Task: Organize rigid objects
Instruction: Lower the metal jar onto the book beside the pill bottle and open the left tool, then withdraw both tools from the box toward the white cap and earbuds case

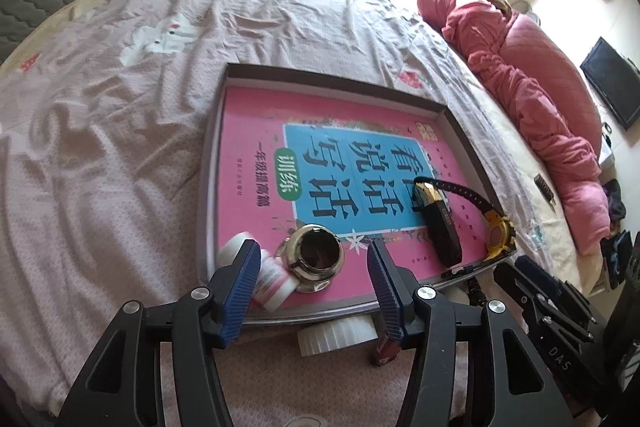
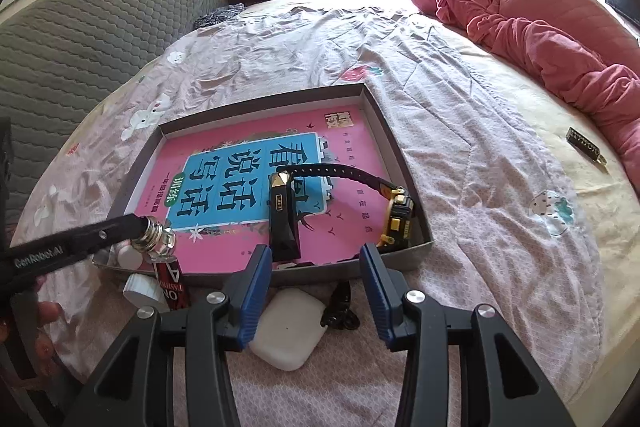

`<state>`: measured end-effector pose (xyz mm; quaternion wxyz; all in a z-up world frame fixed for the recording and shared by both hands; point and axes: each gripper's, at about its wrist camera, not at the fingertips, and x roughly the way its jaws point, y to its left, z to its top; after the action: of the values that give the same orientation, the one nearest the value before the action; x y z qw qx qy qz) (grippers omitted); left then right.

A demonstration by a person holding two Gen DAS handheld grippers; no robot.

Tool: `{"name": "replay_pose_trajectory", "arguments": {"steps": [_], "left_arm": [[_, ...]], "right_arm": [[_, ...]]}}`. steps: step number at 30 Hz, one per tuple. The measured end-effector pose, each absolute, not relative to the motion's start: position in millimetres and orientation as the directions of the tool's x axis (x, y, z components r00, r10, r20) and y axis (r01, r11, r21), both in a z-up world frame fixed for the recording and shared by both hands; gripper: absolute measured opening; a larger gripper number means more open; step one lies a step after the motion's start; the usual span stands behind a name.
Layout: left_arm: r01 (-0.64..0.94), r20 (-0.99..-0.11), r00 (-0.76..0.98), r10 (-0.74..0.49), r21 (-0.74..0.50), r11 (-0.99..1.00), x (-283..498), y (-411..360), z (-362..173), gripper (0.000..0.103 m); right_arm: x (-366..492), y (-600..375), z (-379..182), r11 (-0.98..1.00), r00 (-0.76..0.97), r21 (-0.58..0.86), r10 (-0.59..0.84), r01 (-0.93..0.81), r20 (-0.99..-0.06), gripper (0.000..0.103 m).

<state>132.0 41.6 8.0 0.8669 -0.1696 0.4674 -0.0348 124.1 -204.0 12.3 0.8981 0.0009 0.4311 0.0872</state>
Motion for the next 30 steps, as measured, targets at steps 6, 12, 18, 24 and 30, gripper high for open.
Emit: {"name": "replay_pose_trajectory", "arguments": {"steps": [6,12,18,24,30], "left_arm": [[-0.111,-0.778,0.588,-0.221,-0.347,0.931,123,53,22,0.063],[-0.105,-0.767,0.602,-0.224,-0.354,0.929,111,55,31,0.065],[-0.103,-0.763,0.606,-0.223,-0.354,0.930,95,56,33,0.067],[-0.105,-0.766,0.605,-0.218,-0.348,0.932,81,61,32,0.067],[-0.091,-0.767,0.602,-0.223,-0.343,0.935,72,59,33,0.068]], "right_arm": [[117,-212,17,0.987,0.624,0.077,0.148,-0.139,-0.768,0.046],[106,-224,23,0.990,0.640,0.072,0.132,-0.120,-0.757,0.050],[93,-235,28,0.992,0.659,0.079,0.127,-0.103,-0.741,0.051],[82,-242,30,0.991,0.671,0.074,0.128,-0.108,-0.730,0.051],[74,-239,30,0.990,0.668,0.066,0.131,-0.122,-0.732,0.051]]}}
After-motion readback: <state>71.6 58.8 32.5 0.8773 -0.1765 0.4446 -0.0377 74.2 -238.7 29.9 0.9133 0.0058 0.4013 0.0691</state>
